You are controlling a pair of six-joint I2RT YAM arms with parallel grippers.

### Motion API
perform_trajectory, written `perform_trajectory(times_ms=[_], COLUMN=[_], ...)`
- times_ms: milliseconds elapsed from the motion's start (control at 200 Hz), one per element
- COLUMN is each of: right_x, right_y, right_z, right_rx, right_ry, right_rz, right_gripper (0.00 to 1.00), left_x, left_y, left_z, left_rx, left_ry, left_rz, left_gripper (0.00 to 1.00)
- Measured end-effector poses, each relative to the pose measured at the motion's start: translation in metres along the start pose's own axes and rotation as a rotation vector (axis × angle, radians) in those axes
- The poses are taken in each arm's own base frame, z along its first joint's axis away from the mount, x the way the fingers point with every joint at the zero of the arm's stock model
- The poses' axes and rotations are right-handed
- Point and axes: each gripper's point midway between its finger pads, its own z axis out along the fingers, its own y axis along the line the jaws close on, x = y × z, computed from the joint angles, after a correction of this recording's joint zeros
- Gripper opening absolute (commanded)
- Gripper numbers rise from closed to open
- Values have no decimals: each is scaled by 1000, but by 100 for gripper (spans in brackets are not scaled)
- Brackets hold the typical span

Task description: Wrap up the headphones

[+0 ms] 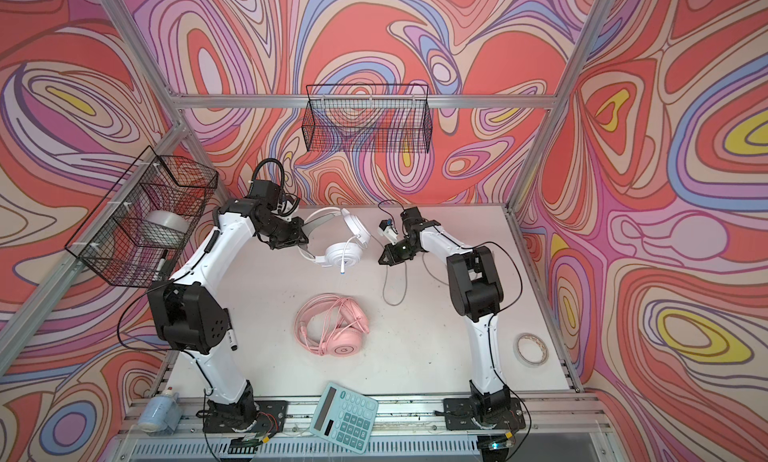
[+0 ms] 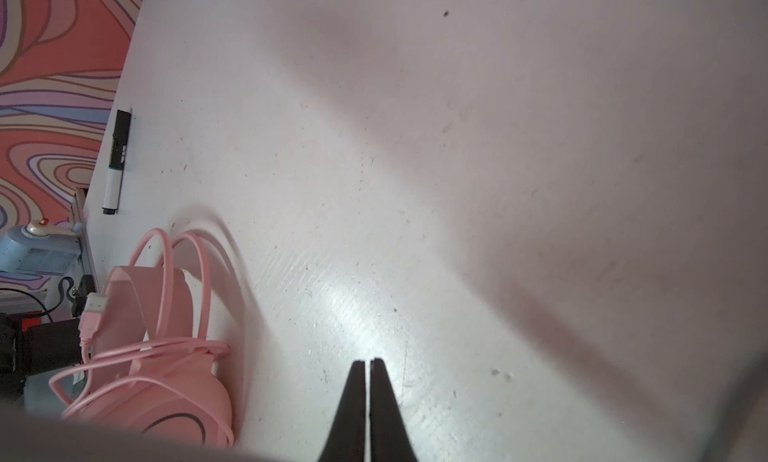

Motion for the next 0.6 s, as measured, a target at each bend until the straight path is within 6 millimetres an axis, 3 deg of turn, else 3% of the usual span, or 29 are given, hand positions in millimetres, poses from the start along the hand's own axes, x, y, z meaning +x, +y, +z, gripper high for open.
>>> perform_trajectory(times_ms=[306, 536, 601], right_x=[0, 33, 38], right_y=[-2, -10, -10], right_z=[9, 15, 14], right_rx=[-24, 9, 15], right_ry=[-98, -71, -69], right_rz=[79, 171, 184], right_gripper=[10, 30, 41], left_x=[0, -7, -7], left_y=[-3, -6, -6], left_z=[0, -2, -2], left_rx=[12, 22, 23], left_ry=[2, -23, -25], left_rz=[-66, -91, -97], left_gripper=[0, 0, 0])
